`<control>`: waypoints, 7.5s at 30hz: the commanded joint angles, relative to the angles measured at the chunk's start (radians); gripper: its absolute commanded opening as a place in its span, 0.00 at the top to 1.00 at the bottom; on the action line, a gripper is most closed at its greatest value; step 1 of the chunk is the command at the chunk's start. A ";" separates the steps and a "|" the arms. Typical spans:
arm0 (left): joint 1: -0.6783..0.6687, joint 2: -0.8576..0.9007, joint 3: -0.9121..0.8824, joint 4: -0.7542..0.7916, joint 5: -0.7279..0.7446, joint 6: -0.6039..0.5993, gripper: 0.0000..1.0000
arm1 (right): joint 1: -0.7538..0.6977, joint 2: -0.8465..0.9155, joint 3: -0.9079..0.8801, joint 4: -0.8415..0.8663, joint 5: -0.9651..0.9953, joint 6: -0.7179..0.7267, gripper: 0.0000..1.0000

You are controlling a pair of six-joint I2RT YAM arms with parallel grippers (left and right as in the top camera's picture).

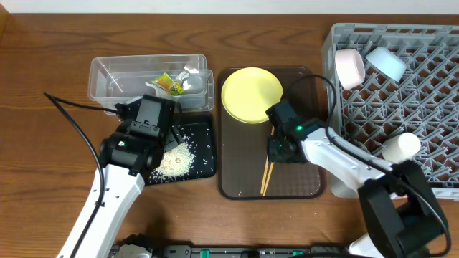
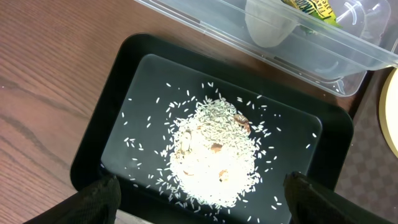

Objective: Sort waste into correct bins and load items into the dishwasher rack

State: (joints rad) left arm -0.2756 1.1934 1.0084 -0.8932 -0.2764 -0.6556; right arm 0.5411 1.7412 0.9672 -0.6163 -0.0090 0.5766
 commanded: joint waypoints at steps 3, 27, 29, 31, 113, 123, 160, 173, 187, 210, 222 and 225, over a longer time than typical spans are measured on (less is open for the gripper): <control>0.002 0.003 0.008 -0.004 -0.021 -0.012 0.14 | 0.012 0.042 -0.008 -0.009 0.038 0.081 0.64; 0.002 0.003 0.008 -0.004 -0.021 -0.012 0.14 | -0.390 -0.227 0.287 -0.339 0.037 -0.490 0.99; 0.002 0.003 0.008 -0.004 -0.021 -0.012 0.14 | -0.434 -0.221 0.284 -0.352 0.040 -0.519 0.99; 0.002 0.003 0.008 -0.004 -0.021 -0.012 0.14 | -0.476 -0.204 0.270 -0.356 0.050 -0.522 0.99; 0.002 0.003 0.008 -0.011 -0.021 -0.012 0.14 | -0.566 -0.193 0.192 -0.208 0.036 -0.534 0.76; 0.002 0.003 0.008 -0.011 -0.021 -0.012 0.14 | -0.428 -0.232 0.293 -0.134 -0.137 -0.450 0.55; 0.002 0.003 0.008 -0.018 -0.021 -0.012 0.14 | -0.185 0.228 0.275 0.056 0.090 0.036 0.99; 0.002 0.003 0.008 -0.022 -0.021 -0.012 0.14 | -0.401 -0.198 0.276 -0.049 0.195 -0.352 0.99; 0.002 0.003 0.008 -0.014 -0.021 -0.012 0.14 | -0.574 -0.443 0.275 0.035 0.934 -0.801 0.99; 0.002 0.003 0.008 -0.010 -0.021 -0.012 0.07 | -0.415 -0.267 0.277 -0.087 0.702 -0.571 0.39; 0.002 -0.018 0.008 0.149 0.198 0.345 0.06 | -0.510 -0.430 0.287 -0.067 -0.161 -0.573 0.19; 0.003 -0.010 0.008 0.161 0.247 0.372 0.06 | -0.523 -0.411 0.287 -0.150 -0.151 -0.566 0.05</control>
State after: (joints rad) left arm -0.2756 1.1904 1.0088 -0.7303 -0.1249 -0.4026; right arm 0.0364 1.3003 1.2503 -0.7235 -0.0032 -0.0002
